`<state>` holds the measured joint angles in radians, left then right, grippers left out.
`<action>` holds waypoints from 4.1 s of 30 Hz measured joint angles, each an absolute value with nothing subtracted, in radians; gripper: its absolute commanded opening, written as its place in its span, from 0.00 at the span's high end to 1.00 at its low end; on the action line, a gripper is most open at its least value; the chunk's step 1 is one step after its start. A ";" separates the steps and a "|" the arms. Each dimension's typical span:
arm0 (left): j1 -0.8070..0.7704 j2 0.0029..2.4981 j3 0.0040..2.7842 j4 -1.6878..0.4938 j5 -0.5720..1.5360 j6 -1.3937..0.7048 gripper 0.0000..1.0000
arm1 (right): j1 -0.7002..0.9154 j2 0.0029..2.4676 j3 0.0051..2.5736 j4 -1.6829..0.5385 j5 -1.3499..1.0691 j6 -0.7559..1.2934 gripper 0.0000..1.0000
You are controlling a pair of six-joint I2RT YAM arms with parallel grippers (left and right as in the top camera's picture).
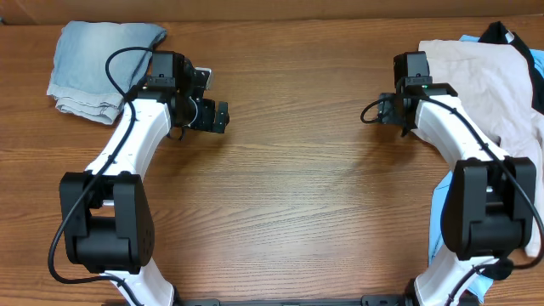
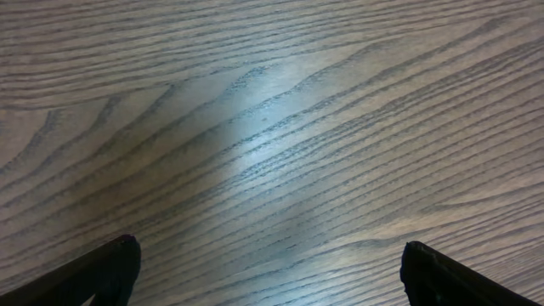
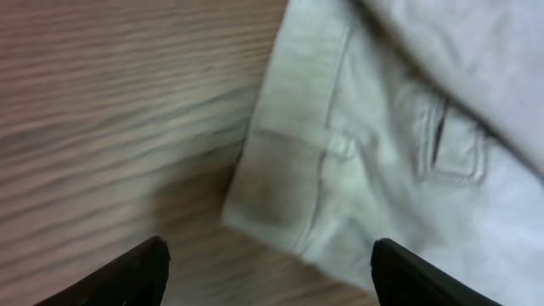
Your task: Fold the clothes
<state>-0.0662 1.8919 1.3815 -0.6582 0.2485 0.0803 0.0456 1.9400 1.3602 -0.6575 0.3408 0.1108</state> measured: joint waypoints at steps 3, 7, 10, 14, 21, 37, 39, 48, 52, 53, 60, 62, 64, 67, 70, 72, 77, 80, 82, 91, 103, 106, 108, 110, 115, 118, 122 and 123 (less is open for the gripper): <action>-0.066 1.892 1.382 -0.658 0.251 0.081 0.00 | 0.046 1.967 1.358 -0.643 0.364 0.104 0.20; -0.066 1.892 1.382 -0.658 0.251 0.080 0.00 | 0.046 2.005 1.354 -0.643 0.376 0.103 0.20; -0.066 1.892 1.381 -0.658 0.251 0.081 0.00 | 0.045 2.037 1.354 -0.643 0.382 0.100 0.26; -0.066 1.892 1.381 -0.659 0.251 0.080 0.04 | 0.044 2.047 1.352 -0.641 0.387 0.095 0.50; -0.066 1.892 1.382 -0.653 0.251 0.076 0.19 | 0.037 2.049 1.351 -0.623 0.411 0.098 0.84; 0.012 1.893 1.920 -0.973 0.250 0.028 0.21 | 0.195 1.992 1.827 -1.084 0.341 0.056 0.95; 0.025 1.893 1.999 -1.016 0.249 0.028 0.20 | 0.271 1.970 1.948 -1.163 0.307 0.052 0.95; 0.086 1.893 2.126 -1.131 0.191 0.029 0.18 | 0.633 1.919 2.104 -1.250 0.080 0.052 0.92; 0.113 1.893 2.126 -1.168 0.170 0.036 0.18 | 0.714 1.936 2.076 -1.251 0.001 0.072 0.69; 0.118 1.893 2.126 -1.172 0.167 0.039 0.17 | 0.725 1.940 2.066 -1.253 -0.013 0.074 0.63; 0.133 1.893 2.126 -1.182 0.153 0.060 0.16 | 0.725 1.954 2.035 -1.277 -0.100 0.101 0.33; 0.133 1.893 2.126 -1.183 0.153 0.062 0.16 | 0.715 1.954 2.035 -1.299 -0.116 0.103 0.31; 0.133 1.893 2.126 -1.190 0.154 0.063 0.16 | 0.701 1.954 2.035 -1.333 -0.127 0.104 0.30; 0.132 1.893 2.126 -1.229 0.165 0.082 0.16 | 0.664 1.954 2.035 -1.385 -0.135 0.107 0.28; 0.130 1.893 2.115 -1.258 0.187 0.090 0.15 | 0.625 1.954 2.024 -1.422 -0.141 0.112 0.27; 0.126 1.893 2.090 -1.259 0.199 0.093 0.14 | 0.599 1.954 1.994 -1.432 -0.141 0.113 0.27; 0.127 1.894 2.020 -1.229 0.209 0.086 0.12 | 0.601 1.954 1.834 -1.341 -0.142 0.111 0.26; 0.140 1.897 2.009 -1.207 0.213 0.077 0.12 | 0.640 1.955 1.734 -1.229 -0.141 0.101 0.26; 0.152 1.900 2.009 -1.203 0.213 0.074 0.13 | 0.672 1.956 1.694 -1.181 -0.139 0.097 0.26; 0.136 1.956 1.977 -1.353 0.310 0.130 0.17 | 0.649 1.956 1.674 -1.126 -0.131 0.146 0.25; 0.028 2.230 1.900 -1.380 0.387 0.251 0.12 | 0.286 1.955 1.722 -1.185 -0.208 0.173 0.26; 0.015 2.259 1.900 -1.353 0.385 0.263 0.11 | 0.240 1.955 1.722 -1.193 -0.224 0.166 0.26; 0.010 2.268 1.900 -1.330 0.381 0.266 0.11 | 0.228 1.955 1.722 -1.192 -0.230 0.160 0.26; 0.010 2.273 1.900 -1.305 0.369 0.266 0.11 | 0.223 1.955 1.722 -1.189 -0.233 0.153 0.25; 0.014 2.275 1.900 -1.202 0.312 0.268 0.09 | 0.223 1.955 1.722 -1.174 -0.241 0.141 0.21; 0.015 2.275 1.900 -1.139 0.281 0.270 0.08 | 0.223 1.955 1.722 -1.159 -0.245 0.136 0.20; 0.013 2.275 1.900 -1.135 0.284 0.270 0.21 | 0.223 1.955 1.722 -1.152 -0.246 0.134 0.20; 0.010 2.275 1.900 -1.139 0.287 0.270 0.27 | 0.223 1.955 1.722 -1.151 -0.244 0.134 0.20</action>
<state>0.0101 2.2745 1.9003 -1.1385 0.2867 0.2695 0.2234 1.9553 1.7222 -1.1515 -0.2436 0.1341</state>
